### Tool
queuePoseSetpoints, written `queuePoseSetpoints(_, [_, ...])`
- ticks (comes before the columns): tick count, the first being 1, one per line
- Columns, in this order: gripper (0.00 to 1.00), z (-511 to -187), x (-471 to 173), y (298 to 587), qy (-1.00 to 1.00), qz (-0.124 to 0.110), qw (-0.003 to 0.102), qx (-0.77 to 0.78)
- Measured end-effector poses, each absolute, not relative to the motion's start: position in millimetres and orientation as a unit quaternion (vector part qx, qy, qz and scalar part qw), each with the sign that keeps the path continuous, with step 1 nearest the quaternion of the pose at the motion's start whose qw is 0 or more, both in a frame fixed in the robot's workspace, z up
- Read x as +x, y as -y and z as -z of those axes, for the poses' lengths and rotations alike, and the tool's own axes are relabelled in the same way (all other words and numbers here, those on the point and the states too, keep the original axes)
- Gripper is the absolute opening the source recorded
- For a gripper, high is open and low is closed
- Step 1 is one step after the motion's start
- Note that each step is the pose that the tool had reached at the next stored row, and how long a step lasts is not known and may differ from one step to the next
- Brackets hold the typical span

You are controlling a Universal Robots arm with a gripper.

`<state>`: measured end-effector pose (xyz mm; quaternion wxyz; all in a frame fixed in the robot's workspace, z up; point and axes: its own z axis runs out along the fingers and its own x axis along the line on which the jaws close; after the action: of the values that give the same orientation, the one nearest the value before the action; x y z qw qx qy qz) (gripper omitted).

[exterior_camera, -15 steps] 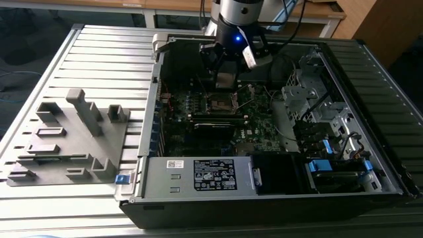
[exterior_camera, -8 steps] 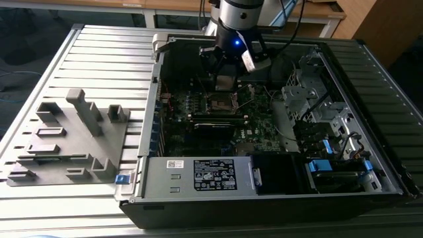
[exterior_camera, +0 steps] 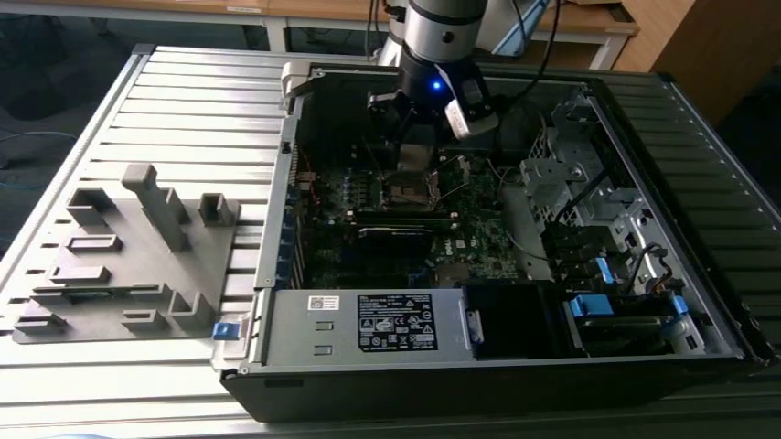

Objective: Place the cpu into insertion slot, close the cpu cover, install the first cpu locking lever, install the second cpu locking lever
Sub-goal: 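Place the cpu into insertion slot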

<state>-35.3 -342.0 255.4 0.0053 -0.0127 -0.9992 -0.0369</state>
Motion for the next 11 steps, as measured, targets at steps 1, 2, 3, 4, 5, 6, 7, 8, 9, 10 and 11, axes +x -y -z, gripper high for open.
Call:
queuePoseSetpoints(1, [0.54, -255.1, -35.3, 342.0, 0.999, 0.034, 0.005, -0.013])
queuePoseSetpoints(2, [0.54, -254.8, -35.3, 342.0, 0.999, 0.031, 0.005, -0.013])
queuePoseSetpoints(3, [0.54, -254.1, -35.3, 342.0, 0.999, 0.029, 0.005, -0.013])
queuePoseSetpoints(4, [0.54, -252.9, -35.3, 342.0, 1.0, 0.027, 0.005, -0.013])
queuePoseSetpoints(5, [0.54, -251.2, -35.3, 342.0, 1.0, 0.027, 0.005, -0.013])
queuePoseSetpoints(6, [0.54, -249.4, -35.3, 342.0, 1.0, 0.027, 0.005, -0.013])
queuePoseSetpoints(7, [0.54, -247.8, -35.3, 342.0, 1.0, 0.026, 0.005, -0.013])
queuePoseSetpoints(8, [0.54, -246.4, -35.3, 342.0, 1.0, 0.026, 0.005, -0.013])
queuePoseSetpoints(9, [0.54, -245.1, -35.3, 342.0, 1.0, 0.025, 0.005, -0.013])
queuePoseSetpoints(10, [0.54, -243.8, -35.3, 342.0, 1.0, 0.025, 0.005, -0.013])
queuePoseSetpoints(11, [0.54, -242.4, -35.4, 342.0, 1.0, 0.025, 0.005, -0.013])
